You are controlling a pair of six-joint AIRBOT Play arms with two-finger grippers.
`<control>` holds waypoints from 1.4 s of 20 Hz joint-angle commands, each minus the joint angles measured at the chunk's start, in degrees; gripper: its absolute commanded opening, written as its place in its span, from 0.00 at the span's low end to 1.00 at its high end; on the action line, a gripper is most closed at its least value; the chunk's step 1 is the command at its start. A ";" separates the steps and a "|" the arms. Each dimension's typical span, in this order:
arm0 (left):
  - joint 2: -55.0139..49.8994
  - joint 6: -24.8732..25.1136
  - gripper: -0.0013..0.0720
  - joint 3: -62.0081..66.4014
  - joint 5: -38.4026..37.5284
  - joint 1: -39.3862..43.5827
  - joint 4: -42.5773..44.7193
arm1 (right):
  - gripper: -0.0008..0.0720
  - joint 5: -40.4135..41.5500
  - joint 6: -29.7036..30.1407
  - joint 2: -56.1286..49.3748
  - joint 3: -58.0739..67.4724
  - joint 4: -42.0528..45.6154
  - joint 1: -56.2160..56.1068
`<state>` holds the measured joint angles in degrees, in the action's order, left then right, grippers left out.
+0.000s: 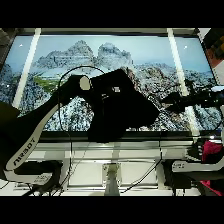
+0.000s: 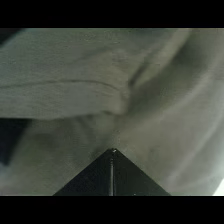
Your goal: Fold the clothes and pants, and hang the long-sleeved shirts on hangers.
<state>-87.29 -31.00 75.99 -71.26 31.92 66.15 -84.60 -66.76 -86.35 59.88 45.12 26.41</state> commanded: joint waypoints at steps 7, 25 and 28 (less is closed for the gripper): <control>-1.44 0.59 0.04 -0.04 9.44 1.16 -2.82 | 0.95 2.34 0.48 -1.14 -0.04 1.46 -5.62; 12.07 -11.72 0.02 0.00 36.65 -0.15 14.36 | 0.04 1.03 -12.39 6.14 29.31 5.79 -10.23; 13.42 -11.89 0.02 0.00 42.16 0.24 10.32 | 0.04 -0.85 -12.81 10.01 36.46 6.93 -10.62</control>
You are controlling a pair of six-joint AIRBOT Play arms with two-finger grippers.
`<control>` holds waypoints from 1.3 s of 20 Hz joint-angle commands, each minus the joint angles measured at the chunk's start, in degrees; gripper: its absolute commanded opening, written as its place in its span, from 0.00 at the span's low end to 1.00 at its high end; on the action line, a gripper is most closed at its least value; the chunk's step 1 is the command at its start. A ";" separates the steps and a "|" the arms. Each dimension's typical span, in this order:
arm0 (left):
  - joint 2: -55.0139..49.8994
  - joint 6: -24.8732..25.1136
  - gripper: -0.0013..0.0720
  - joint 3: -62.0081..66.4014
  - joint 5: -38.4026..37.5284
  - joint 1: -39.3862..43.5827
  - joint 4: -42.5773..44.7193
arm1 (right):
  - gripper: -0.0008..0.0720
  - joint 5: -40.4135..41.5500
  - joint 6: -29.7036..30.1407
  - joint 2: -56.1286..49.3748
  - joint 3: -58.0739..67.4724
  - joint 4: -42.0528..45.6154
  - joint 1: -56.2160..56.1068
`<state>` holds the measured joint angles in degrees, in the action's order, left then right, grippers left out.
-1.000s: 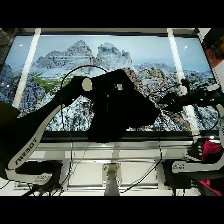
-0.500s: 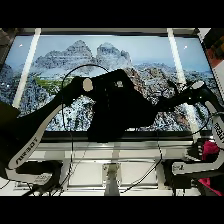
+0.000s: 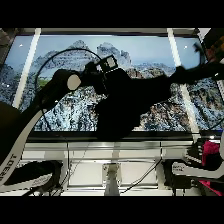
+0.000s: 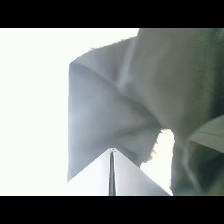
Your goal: Fold the clothes and pants, and hang the long-sleeved shirts on hangers.
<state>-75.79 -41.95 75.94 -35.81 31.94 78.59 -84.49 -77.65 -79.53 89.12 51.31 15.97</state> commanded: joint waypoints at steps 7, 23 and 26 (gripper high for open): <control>1.70 -1.29 0.02 0.02 8.39 0.20 -7.30 | 0.04 4.31 -3.39 10.29 23.54 11.80 -0.17; -12.37 -47.67 0.02 0.00 6.91 -7.28 -20.17 | 0.04 0.33 -13.20 -4.61 23.91 47.93 0.48; -13.77 -48.57 0.02 0.00 6.14 -10.38 -22.14 | 0.04 1.81 -12.85 -8.15 23.91 48.00 0.48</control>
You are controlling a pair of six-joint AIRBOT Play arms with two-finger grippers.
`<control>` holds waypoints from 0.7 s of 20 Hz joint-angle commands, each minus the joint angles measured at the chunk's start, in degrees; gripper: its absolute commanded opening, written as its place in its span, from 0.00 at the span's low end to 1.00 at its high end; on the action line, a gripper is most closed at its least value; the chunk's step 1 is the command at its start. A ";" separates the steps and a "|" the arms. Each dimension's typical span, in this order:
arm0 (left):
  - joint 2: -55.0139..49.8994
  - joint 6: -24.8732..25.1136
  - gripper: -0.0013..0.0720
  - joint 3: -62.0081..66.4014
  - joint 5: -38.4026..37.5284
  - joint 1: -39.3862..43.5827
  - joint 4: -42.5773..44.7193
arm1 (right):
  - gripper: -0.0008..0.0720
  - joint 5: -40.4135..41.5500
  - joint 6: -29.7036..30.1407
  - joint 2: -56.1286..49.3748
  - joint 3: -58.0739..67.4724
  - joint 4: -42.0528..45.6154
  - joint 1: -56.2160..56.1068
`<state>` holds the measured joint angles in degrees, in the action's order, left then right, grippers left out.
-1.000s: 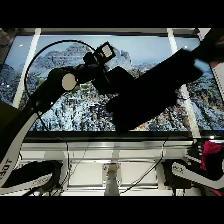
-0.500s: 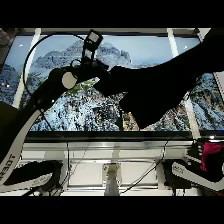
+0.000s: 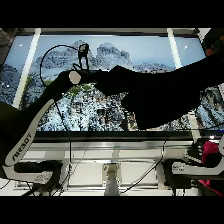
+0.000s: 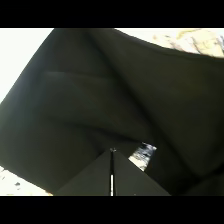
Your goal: Fold the clothes and pants, and hang the long-sleeved shirts on hangers.
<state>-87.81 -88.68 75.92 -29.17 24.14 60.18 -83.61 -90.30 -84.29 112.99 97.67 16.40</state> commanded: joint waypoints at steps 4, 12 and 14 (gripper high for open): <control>-3.61 -0.90 0.03 0.02 -12.31 -10.97 -10.78 | 0.04 1.16 0.13 -5.62 0.04 -0.24 0.04; -10.71 4.26 0.41 0.02 -23.61 -11.85 -13.79 | 0.04 2.32 3.61 -6.21 0.04 -7.89 0.04; -12.24 4.24 0.41 0.02 -23.54 -11.85 -15.56 | 0.04 2.21 3.61 -6.19 0.04 -8.17 0.04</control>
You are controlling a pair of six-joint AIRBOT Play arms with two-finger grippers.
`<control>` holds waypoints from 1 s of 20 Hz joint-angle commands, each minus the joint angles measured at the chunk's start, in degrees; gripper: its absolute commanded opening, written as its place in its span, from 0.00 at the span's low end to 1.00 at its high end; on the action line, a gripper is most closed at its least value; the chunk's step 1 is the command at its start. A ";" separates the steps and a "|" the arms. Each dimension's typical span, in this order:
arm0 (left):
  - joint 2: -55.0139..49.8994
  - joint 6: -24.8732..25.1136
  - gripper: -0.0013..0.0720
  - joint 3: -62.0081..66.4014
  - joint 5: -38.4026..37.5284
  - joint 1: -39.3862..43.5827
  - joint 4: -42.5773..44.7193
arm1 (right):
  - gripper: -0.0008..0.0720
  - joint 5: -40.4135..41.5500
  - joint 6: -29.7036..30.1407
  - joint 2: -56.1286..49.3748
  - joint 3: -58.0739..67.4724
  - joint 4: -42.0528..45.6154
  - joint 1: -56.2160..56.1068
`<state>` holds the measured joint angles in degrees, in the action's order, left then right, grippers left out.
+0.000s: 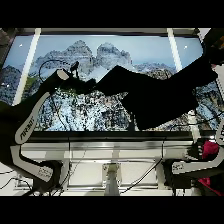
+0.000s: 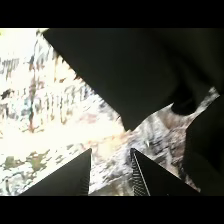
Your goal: Fold the clothes and pants, and hang the long-sleeved shirts on hangers.
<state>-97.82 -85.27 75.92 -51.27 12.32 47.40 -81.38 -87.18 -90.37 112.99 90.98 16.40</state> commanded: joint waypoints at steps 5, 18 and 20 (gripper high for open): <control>-5.95 0.85 0.41 0.02 5.88 0.83 -14.51 | 0.04 0.09 1.36 -0.13 0.04 -5.88 0.02; -10.69 1.16 0.02 0.15 13.14 0.66 -28.20 | 0.04 1.09 1.49 -0.13 0.04 -9.90 0.04; -10.08 4.02 0.02 0.15 13.07 -0.20 -28.17 | 0.04 1.05 2.89 -0.11 0.04 -8.72 0.04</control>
<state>-108.36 -83.64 76.01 -39.46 12.91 21.08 -80.47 -85.30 -90.50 112.99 81.52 16.40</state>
